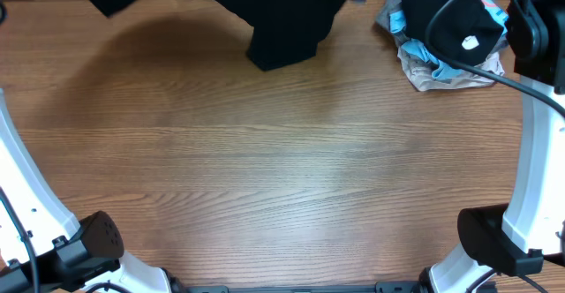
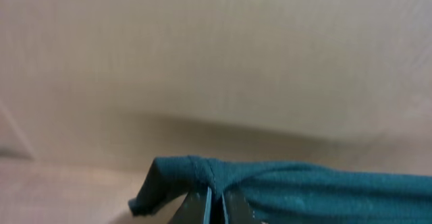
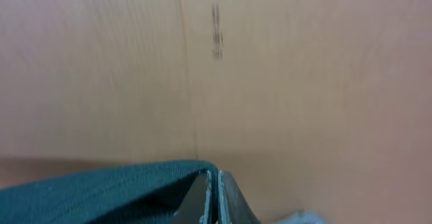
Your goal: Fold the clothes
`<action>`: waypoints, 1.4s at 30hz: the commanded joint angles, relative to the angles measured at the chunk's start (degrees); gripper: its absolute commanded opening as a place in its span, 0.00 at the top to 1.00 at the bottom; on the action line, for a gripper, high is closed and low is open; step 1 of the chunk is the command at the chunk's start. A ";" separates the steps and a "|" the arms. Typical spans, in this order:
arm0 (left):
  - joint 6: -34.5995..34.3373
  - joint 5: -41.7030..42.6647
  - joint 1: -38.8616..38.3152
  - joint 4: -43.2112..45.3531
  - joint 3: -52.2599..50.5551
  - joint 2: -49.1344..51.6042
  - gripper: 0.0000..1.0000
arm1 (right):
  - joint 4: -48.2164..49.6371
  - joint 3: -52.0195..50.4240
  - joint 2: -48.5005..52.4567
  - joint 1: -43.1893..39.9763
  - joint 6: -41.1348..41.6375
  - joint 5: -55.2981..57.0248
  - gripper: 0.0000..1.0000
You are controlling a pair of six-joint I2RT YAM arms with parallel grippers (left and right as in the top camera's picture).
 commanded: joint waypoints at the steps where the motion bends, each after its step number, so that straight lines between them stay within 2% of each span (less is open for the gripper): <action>1: 8.13 -1.97 0.79 -7.98 0.59 0.00 0.96 | -3.78 0.50 -0.33 -1.03 -0.59 1.49 0.96; 5: 12.55 -7.19 0.81 -19.82 -0.87 1.22 0.96 | -13.03 -1.16 -0.02 -1.03 0.48 0.35 0.96; 10: 16.98 -8.26 0.83 -31.56 -1.07 2.14 0.96 | -23.28 -1.51 -0.04 -1.03 3.43 -2.62 0.96; 15: 17.73 -8.22 0.85 -38.12 -1.07 1.92 0.96 | -31.17 -1.51 -0.04 -1.03 3.54 -8.15 0.96; 20: 19.41 -8.48 0.85 -45.70 -1.07 1.86 0.96 | -37.86 -1.42 -0.55 -1.03 4.04 -8.55 0.96; 23: 19.37 -10.54 0.85 -49.05 -1.07 1.36 0.96 | -40.70 -1.42 -1.44 -1.03 7.15 -8.57 0.96; 32: 15.45 -16.37 0.85 -49.11 -6.16 -9.44 0.96 | -41.22 -5.40 -8.48 -0.63 14.08 -9.22 0.96; 36: 15.04 -16.52 0.85 -48.94 -14.36 -16.20 0.95 | -41.22 -14.53 -12.79 -0.63 15.17 -9.16 0.96; 42: 13.05 -16.57 0.85 -44.54 -30.51 -24.59 0.96 | -41.18 -36.39 -20.50 -0.63 18.05 -8.96 0.96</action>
